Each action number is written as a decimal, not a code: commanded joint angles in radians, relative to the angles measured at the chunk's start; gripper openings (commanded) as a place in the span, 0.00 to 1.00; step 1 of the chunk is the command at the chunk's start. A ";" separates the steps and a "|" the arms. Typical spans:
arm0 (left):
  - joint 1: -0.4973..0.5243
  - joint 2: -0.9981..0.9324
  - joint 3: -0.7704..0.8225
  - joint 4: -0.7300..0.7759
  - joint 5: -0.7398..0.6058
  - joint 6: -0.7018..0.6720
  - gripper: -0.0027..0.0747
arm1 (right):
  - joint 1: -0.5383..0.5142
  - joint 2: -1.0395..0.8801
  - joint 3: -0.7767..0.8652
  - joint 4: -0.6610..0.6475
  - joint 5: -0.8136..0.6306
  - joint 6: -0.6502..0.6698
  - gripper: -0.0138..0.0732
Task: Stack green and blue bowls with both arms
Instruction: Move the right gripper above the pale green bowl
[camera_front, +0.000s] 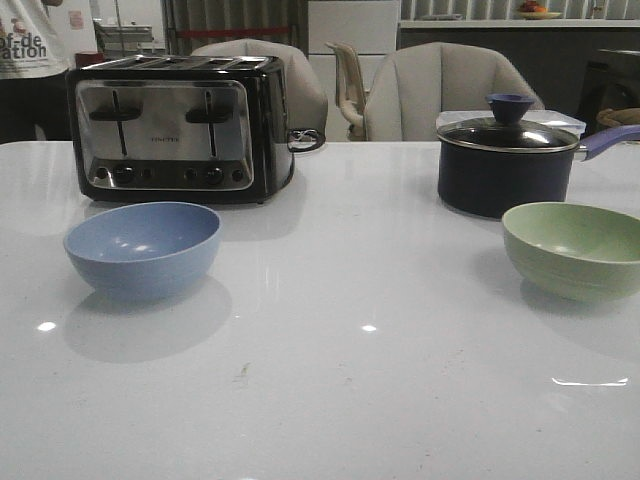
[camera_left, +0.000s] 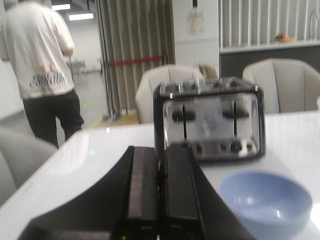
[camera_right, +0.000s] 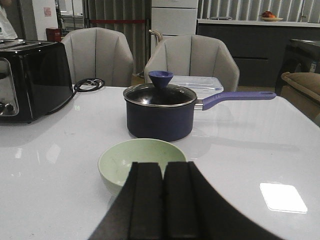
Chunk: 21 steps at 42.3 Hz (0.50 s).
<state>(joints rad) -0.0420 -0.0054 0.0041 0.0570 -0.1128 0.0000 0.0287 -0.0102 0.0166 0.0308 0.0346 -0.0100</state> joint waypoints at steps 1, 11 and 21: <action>-0.003 -0.017 -0.032 -0.002 -0.194 -0.006 0.16 | -0.007 -0.020 -0.109 -0.010 -0.070 -0.003 0.21; -0.003 0.030 -0.340 -0.011 0.024 -0.006 0.16 | -0.007 0.041 -0.388 -0.011 0.011 -0.003 0.21; -0.003 0.195 -0.622 -0.011 0.299 -0.006 0.16 | -0.007 0.248 -0.658 -0.011 0.200 -0.003 0.21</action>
<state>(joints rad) -0.0420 0.1175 -0.5185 0.0551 0.1554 0.0000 0.0287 0.1569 -0.5462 0.0308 0.2267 -0.0100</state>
